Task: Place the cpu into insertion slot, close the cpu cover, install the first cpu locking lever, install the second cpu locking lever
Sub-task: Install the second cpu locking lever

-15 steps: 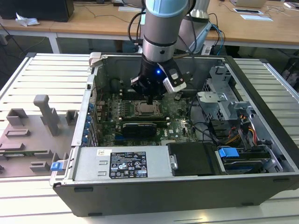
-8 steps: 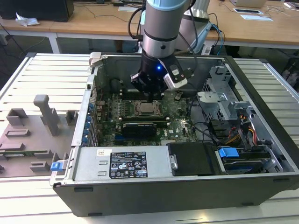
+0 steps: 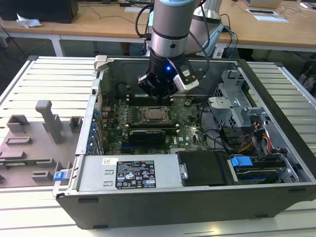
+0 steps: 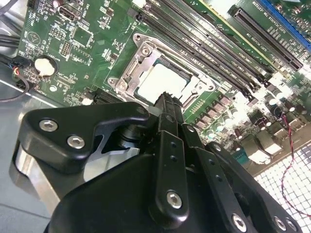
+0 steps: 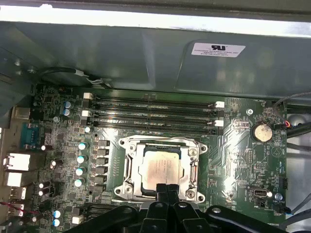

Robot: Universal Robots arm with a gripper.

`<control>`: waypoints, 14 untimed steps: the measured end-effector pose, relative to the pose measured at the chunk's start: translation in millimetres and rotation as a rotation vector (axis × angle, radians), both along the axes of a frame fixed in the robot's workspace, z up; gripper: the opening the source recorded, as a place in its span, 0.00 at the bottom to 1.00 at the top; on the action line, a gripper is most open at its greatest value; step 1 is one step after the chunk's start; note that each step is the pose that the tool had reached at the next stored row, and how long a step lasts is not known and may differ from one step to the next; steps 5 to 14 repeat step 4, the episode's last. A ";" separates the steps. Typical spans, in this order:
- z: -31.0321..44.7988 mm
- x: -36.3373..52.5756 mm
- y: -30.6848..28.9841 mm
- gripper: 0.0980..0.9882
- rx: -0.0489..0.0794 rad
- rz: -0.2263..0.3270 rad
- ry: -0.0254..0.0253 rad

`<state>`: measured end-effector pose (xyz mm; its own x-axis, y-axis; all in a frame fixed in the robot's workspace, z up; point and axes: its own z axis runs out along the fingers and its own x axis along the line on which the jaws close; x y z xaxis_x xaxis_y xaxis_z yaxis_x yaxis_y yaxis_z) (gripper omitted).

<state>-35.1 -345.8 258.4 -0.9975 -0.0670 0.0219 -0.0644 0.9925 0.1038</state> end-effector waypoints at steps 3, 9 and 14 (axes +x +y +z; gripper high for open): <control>0.5 0.0 0.0 0.01 0.000 0.000 0.0000; 0.6 0.0 0.0 0.01 0.000 0.000 0.0000; 0.6 0.0 0.0 0.01 0.000 0.000 0.0000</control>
